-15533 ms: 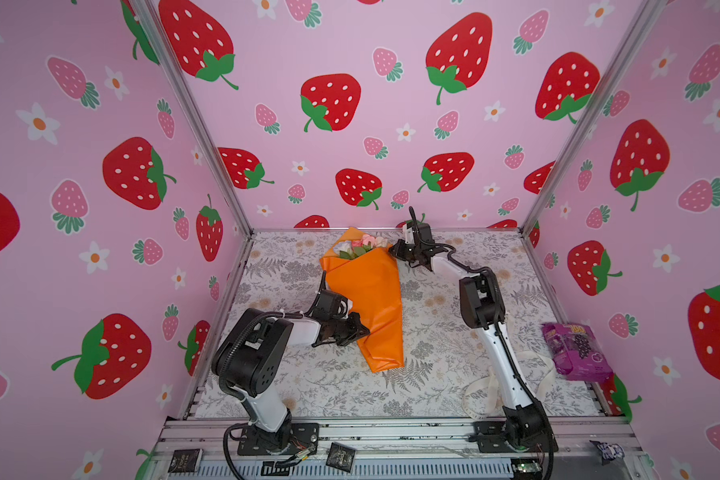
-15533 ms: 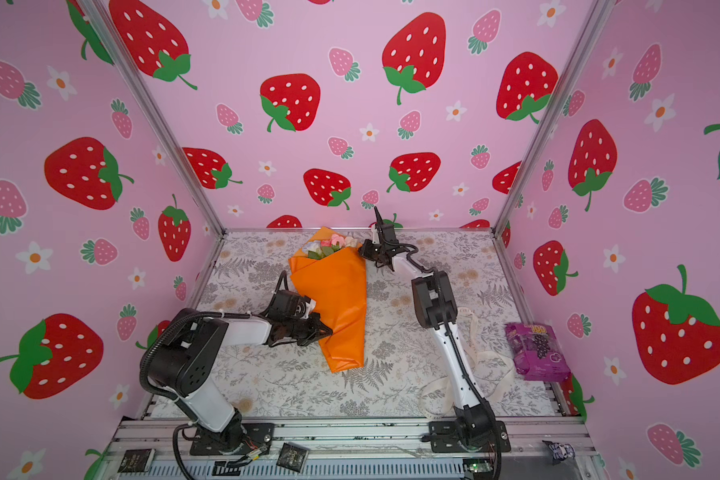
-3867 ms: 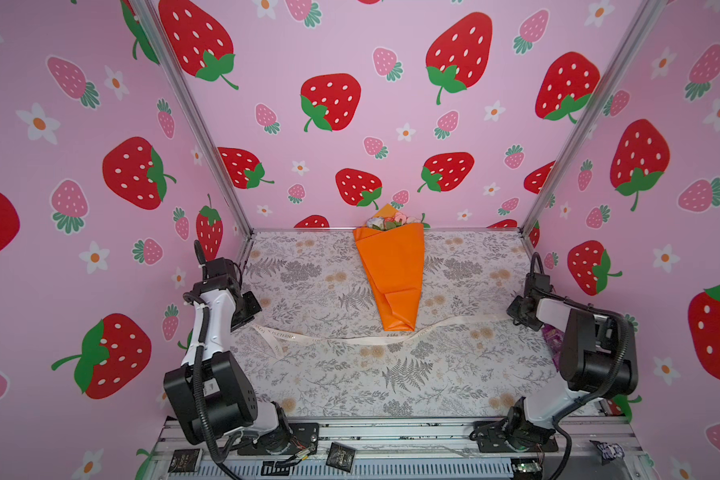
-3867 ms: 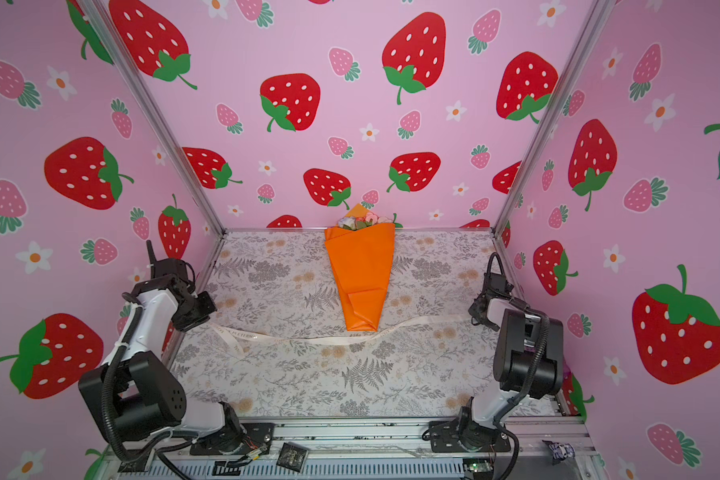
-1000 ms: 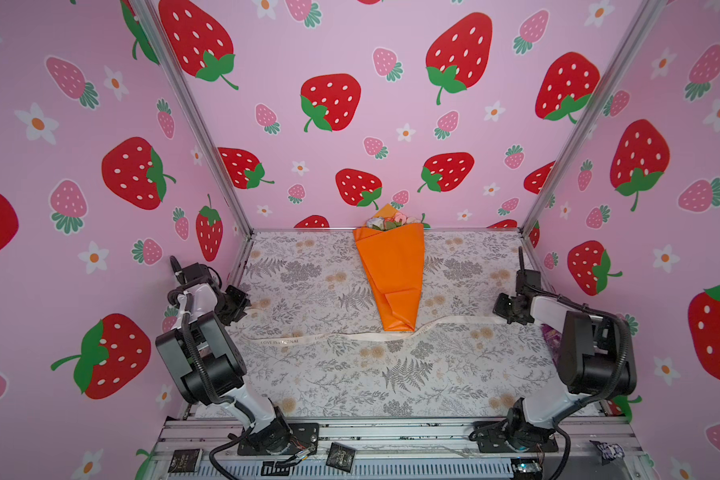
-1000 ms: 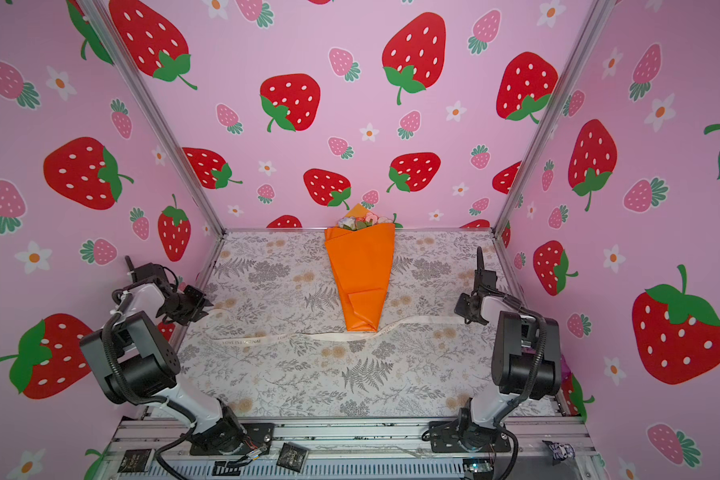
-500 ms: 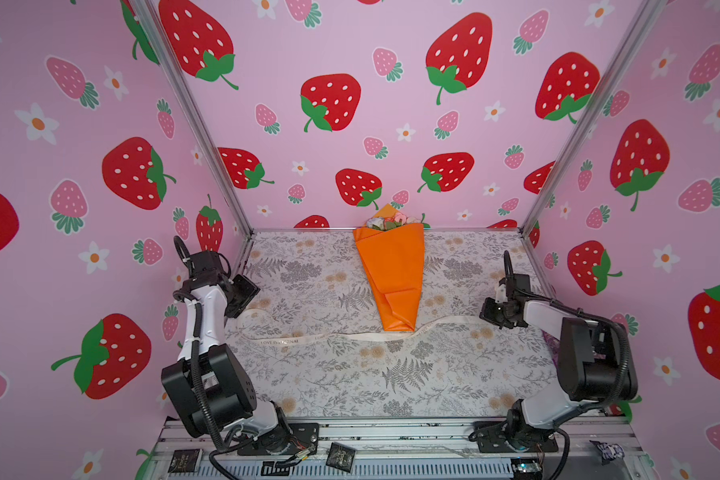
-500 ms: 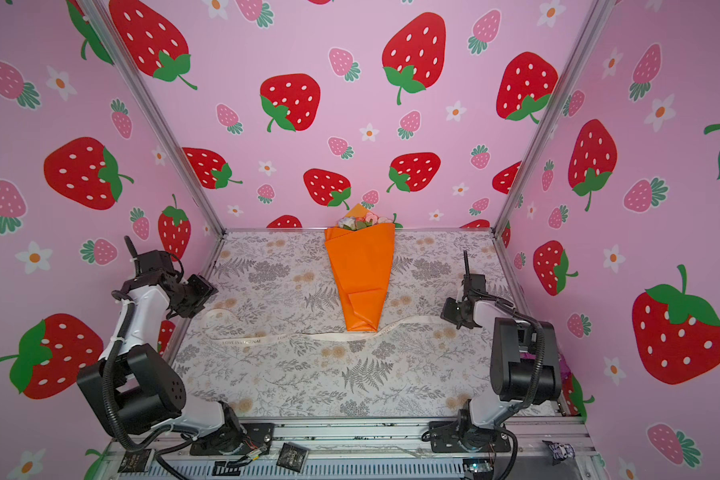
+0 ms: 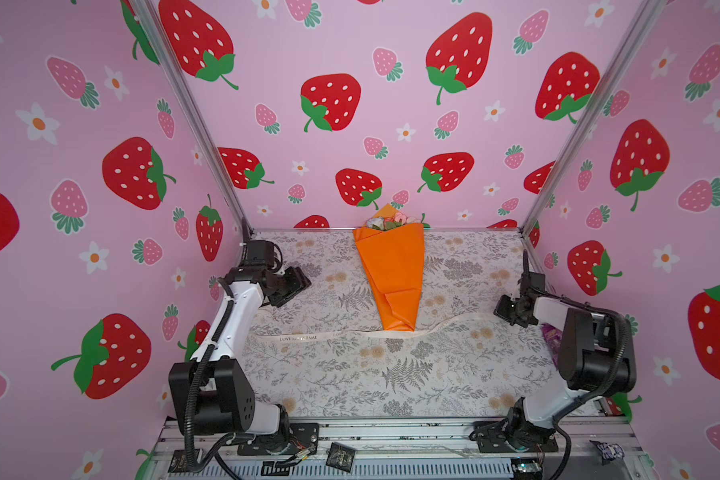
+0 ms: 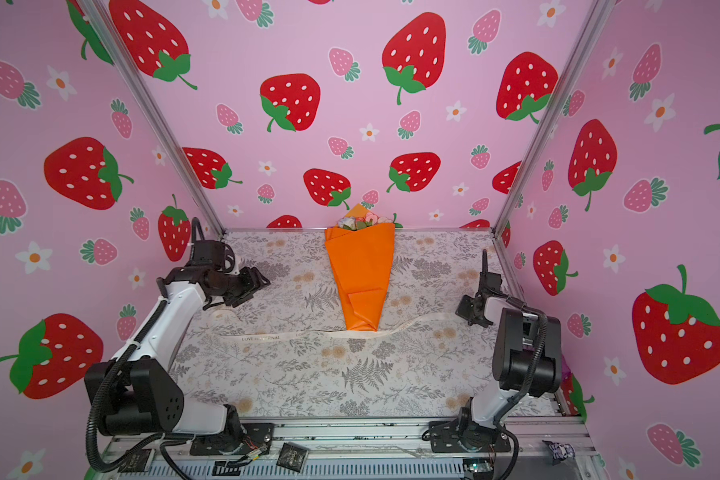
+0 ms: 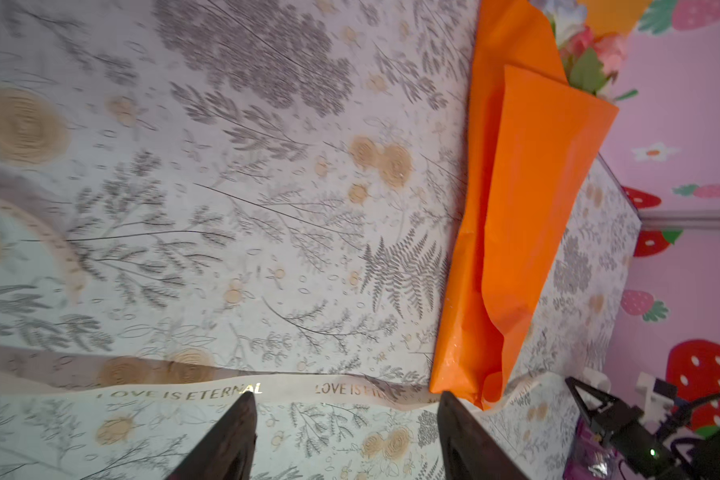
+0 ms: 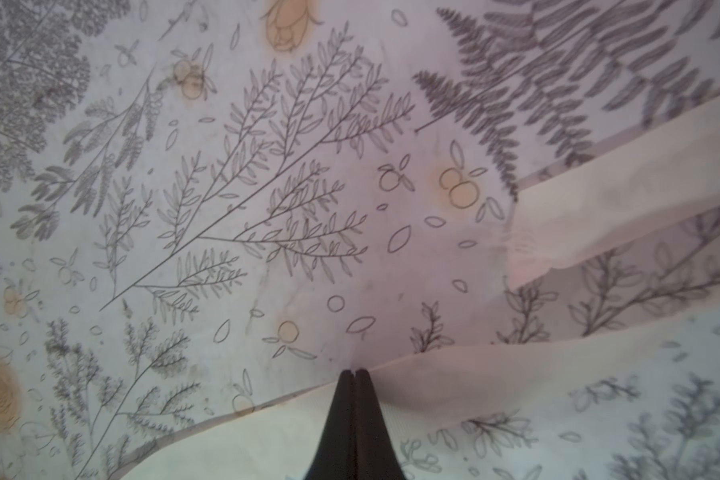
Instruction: Tie the bouquet of fake flowers
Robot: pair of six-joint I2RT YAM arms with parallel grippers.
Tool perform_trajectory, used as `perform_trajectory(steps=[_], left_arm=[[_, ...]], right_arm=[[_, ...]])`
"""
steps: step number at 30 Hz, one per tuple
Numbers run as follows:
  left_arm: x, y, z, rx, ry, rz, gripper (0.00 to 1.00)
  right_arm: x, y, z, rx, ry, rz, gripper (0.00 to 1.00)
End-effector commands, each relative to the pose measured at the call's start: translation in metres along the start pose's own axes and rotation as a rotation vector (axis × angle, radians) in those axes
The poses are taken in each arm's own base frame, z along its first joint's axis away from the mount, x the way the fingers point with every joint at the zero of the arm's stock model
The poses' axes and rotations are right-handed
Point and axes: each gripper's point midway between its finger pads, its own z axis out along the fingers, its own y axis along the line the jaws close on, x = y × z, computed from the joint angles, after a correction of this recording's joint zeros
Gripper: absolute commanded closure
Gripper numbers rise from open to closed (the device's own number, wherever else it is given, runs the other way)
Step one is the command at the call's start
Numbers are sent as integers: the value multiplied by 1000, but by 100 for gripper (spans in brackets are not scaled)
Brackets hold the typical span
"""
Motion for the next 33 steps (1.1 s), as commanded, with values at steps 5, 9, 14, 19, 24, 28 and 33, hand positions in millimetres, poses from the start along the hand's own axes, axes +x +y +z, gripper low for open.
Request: perform_trajectory(steps=[5,9,14,19,24,28,33], left_arm=[[22,-72,53,202,93,45,12],[17,-100,90,264,144,56,7],[-4,-119,137,307,175,29,7],[-28,-129,177,315,183,10,7],[-41,-135,213,341,207,-38,12],[-50,-135,233,336,217,-57,15],[-55,-138,253,360,231,-88,20]], right_arm=[[-19,72,-37,-321,-36,-84,69],[-16,145,-44,-540,-28,-153,59],[-16,215,-36,-734,-33,-150,51],[-26,258,-16,-814,-10,-130,49],[-32,284,18,-846,48,-109,49],[-37,297,39,-861,72,-111,45],[-39,312,64,-882,107,-109,44]])
